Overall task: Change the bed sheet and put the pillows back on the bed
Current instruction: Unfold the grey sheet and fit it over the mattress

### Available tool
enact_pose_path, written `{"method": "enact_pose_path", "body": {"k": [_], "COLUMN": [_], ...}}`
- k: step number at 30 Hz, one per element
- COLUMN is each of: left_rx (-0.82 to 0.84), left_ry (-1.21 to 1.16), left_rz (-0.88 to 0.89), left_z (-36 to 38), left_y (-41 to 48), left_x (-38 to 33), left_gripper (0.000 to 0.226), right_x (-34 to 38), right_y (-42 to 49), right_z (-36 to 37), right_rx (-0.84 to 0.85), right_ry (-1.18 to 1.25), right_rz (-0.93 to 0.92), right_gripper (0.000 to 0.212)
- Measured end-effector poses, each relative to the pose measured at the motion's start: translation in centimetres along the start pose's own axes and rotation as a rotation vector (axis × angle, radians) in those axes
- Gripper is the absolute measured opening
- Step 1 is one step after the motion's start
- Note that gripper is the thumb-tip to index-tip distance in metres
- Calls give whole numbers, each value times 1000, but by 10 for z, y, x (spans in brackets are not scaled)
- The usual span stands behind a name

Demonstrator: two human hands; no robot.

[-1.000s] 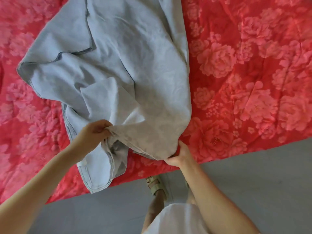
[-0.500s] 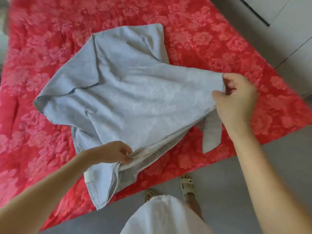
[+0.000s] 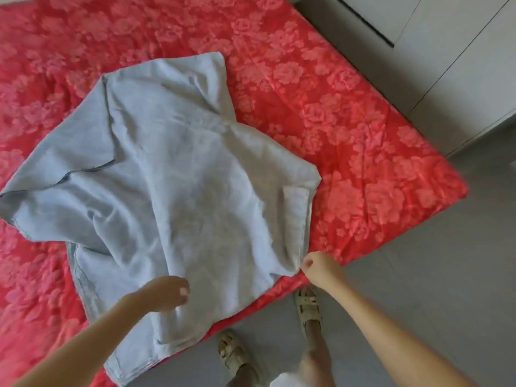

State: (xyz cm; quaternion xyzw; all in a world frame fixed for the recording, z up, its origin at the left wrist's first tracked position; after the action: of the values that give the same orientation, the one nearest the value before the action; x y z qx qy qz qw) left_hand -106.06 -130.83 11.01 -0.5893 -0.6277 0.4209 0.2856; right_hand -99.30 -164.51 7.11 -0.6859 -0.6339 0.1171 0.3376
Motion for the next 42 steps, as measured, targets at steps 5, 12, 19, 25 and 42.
{"method": "enact_pose_path", "body": {"k": [5,12,19,25,42], "left_rx": [-223,-423,-490,-492,-327], "left_ry": [-275,-599,-605,-588,-839], "left_rz": [44,-62,-91,-61,242], "left_z": [-27,-46,-32,-20,-44], "left_y": [58,151,233,253,193], "left_x": [-93,-218,-257,-263,-360], "left_gripper": [17,16,43,42,36], "right_x": [-72,-87,-49,-66,-146], "right_y": [61,159,228,216,115], "right_z": [-20,-22,10,2,-97], "right_rx": [-28,87,169,183,299], "right_ry": [439,890,960,1006,1252], "right_rz": [206,319,330,218,330], "right_gripper": [36,27,26,26,29]}}
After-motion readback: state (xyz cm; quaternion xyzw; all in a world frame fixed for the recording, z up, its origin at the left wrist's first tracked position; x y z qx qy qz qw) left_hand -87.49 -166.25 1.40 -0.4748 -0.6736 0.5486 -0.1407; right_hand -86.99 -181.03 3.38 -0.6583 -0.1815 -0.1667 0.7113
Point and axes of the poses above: each hand's wrist, its own y-axis towards the middle knuckle, its own z-axis out of the palm, x = y × z, the point moved 3 cm from there along y, towards the middle knuckle, and after that the axes turned 4 degrees about -y, right-handed, at the moved point
